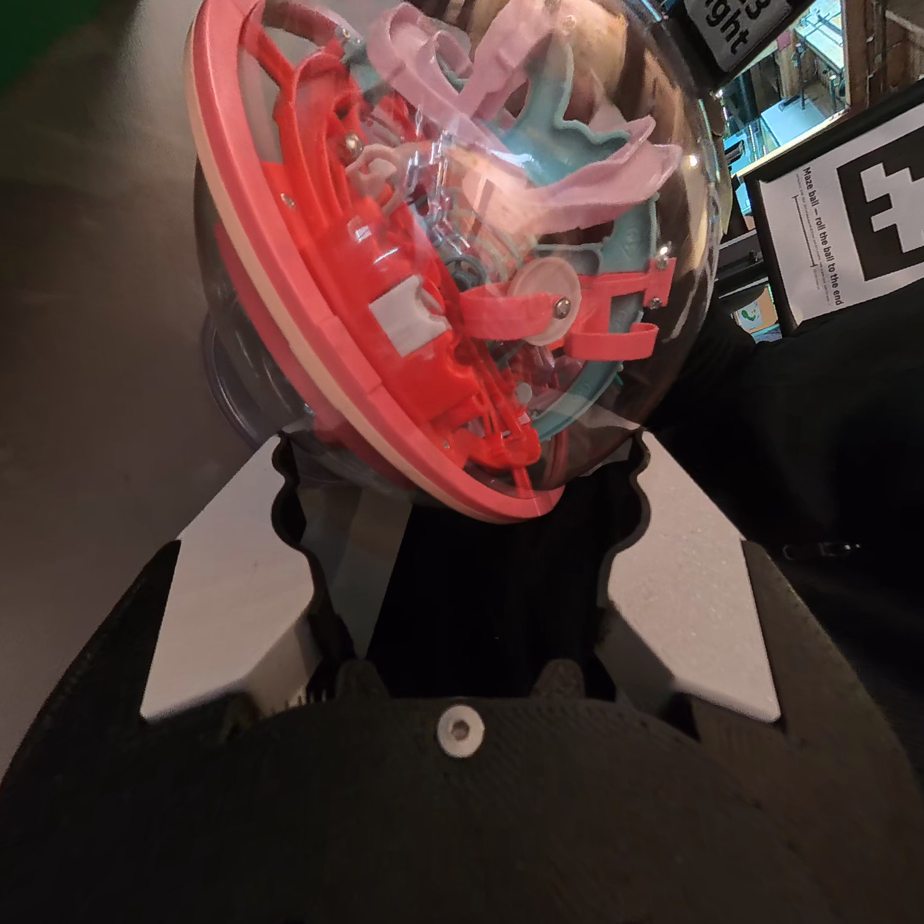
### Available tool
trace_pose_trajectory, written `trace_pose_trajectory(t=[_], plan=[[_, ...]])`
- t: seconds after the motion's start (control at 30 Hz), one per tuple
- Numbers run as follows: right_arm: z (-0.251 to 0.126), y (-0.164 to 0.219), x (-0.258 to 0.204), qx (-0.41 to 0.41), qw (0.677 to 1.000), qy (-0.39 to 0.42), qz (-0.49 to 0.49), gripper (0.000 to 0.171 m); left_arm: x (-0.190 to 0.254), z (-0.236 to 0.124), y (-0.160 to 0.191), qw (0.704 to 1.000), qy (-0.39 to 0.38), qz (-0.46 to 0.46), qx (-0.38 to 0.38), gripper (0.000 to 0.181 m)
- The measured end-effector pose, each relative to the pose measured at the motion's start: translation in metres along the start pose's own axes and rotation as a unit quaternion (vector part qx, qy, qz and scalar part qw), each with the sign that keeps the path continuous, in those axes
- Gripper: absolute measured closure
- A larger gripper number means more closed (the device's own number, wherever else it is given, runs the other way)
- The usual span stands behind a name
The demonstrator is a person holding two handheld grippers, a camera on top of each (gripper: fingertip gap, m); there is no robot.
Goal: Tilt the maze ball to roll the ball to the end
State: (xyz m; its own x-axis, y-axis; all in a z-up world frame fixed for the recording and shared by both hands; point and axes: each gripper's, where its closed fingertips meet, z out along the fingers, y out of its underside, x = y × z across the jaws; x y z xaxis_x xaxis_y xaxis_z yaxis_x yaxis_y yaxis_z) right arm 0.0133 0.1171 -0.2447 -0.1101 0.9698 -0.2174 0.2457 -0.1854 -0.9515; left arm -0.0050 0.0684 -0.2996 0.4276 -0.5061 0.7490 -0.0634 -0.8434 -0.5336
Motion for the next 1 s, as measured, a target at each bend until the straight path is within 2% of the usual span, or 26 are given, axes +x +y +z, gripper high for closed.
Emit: trace_pose_trajectory(t=[0.17,1.0], plan=[[-0.0003,0.0006,-0.0021,-0.012,0.999,0.007,-0.033,0.039,-0.0029,0.0015,0.0010,0.999,-0.010,0.031,-0.003,0.055],[0.0014,0.0025,-0.0041,-0.042,0.995,0.028,-0.084,0.038,-0.0082,0.0036,0.0011,0.997,-0.017,0.074,0.003,0.055]])
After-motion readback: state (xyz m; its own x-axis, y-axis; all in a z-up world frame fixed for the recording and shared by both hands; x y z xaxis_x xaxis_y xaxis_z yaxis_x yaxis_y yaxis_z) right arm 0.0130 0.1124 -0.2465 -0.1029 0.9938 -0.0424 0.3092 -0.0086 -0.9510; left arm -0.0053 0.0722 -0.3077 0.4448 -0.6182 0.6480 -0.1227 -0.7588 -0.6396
